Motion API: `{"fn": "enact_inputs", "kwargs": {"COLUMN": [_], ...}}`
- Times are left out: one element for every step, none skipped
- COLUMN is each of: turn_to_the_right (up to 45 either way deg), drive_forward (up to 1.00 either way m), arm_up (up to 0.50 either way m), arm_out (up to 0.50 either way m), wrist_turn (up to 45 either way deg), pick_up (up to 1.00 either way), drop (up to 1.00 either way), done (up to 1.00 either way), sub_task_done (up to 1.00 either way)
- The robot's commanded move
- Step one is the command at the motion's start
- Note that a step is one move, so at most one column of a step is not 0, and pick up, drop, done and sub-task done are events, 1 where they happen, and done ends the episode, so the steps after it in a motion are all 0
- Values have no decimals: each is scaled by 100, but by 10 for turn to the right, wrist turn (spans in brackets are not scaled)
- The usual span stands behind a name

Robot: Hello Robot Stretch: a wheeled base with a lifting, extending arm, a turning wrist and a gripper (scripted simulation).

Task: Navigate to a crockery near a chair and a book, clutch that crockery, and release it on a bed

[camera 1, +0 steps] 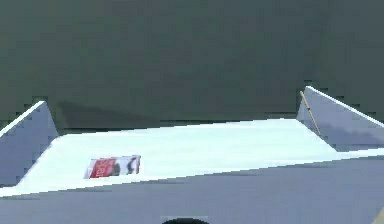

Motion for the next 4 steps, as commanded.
{"fn": "enact_inputs", "kwargs": {"turn_to_the_right": [450, -450, -420, 450], "drive_forward": [0, 0, 0, 0], "arm_up": [0, 0, 0, 0], "arm_out": [0, 0, 0, 0], "wrist_turn": [0, 0, 0, 0], "pick_up": [0, 0, 0, 0], "drop": [0, 0, 0, 0], "done": [0, 0, 0, 0], "sub_task_done": [0, 0, 0, 0]}}
